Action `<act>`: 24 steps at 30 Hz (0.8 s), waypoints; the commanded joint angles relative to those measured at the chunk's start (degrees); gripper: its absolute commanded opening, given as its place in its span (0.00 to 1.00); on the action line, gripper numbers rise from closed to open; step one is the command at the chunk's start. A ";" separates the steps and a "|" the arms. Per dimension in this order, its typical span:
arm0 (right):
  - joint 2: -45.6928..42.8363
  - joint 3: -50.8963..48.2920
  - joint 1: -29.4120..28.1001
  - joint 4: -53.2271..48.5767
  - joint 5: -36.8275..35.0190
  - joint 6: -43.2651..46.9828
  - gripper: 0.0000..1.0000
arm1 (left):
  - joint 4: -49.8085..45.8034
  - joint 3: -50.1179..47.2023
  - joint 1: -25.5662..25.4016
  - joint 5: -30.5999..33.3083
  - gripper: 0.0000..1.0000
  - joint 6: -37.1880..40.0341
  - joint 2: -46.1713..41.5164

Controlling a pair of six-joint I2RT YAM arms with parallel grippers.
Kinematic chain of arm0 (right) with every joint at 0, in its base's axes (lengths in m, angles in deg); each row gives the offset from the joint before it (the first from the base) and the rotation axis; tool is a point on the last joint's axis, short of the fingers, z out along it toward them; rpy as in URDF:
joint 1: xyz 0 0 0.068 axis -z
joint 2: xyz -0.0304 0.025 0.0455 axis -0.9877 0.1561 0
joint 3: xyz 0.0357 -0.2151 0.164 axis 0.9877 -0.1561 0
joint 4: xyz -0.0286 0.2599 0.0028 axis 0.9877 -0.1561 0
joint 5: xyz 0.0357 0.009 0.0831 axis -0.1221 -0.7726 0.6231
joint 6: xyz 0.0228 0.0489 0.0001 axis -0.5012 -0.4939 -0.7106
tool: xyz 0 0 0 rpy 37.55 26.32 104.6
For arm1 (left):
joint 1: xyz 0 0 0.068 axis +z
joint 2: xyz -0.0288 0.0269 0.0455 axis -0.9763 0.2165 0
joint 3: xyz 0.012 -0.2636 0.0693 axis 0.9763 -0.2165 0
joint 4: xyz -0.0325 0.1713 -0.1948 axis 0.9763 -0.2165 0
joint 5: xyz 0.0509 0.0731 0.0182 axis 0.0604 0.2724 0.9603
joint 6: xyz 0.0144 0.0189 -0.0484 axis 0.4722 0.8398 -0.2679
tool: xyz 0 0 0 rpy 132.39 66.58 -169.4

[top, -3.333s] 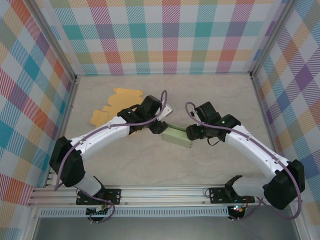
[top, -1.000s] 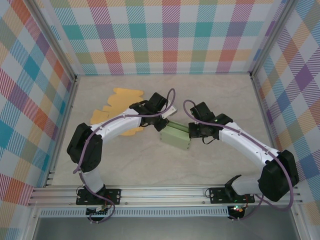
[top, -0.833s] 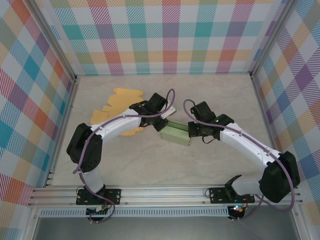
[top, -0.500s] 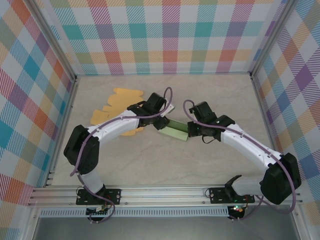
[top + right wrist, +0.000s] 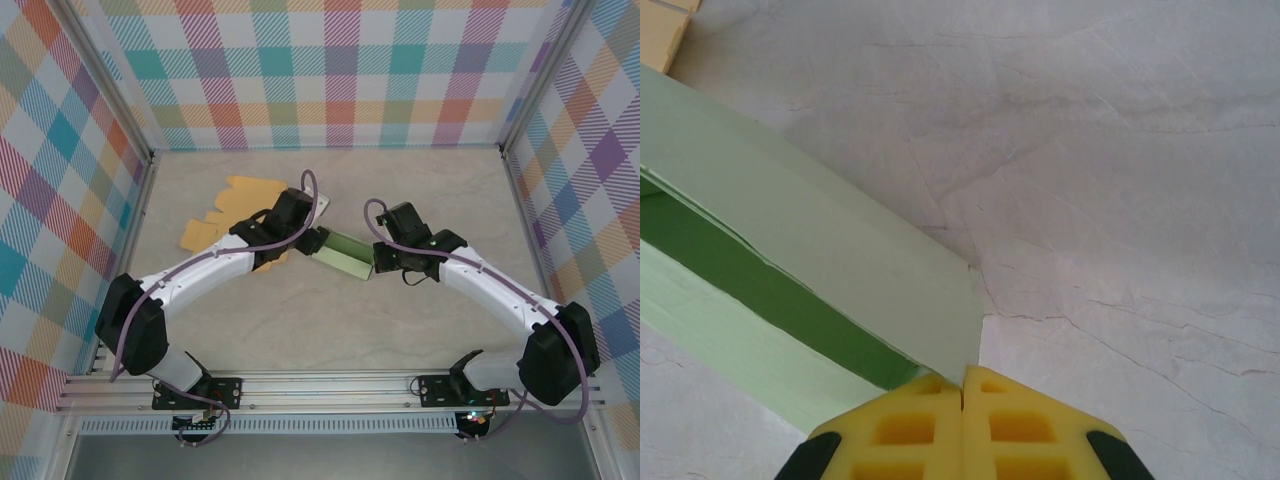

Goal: Fold the paper box

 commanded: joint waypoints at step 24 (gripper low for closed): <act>2.39 3.61 -0.44 -2.54 3.00 1.56 0.00 | 18.93 -18.79 -12.08 -13.12 0.16 -11.80 -8.96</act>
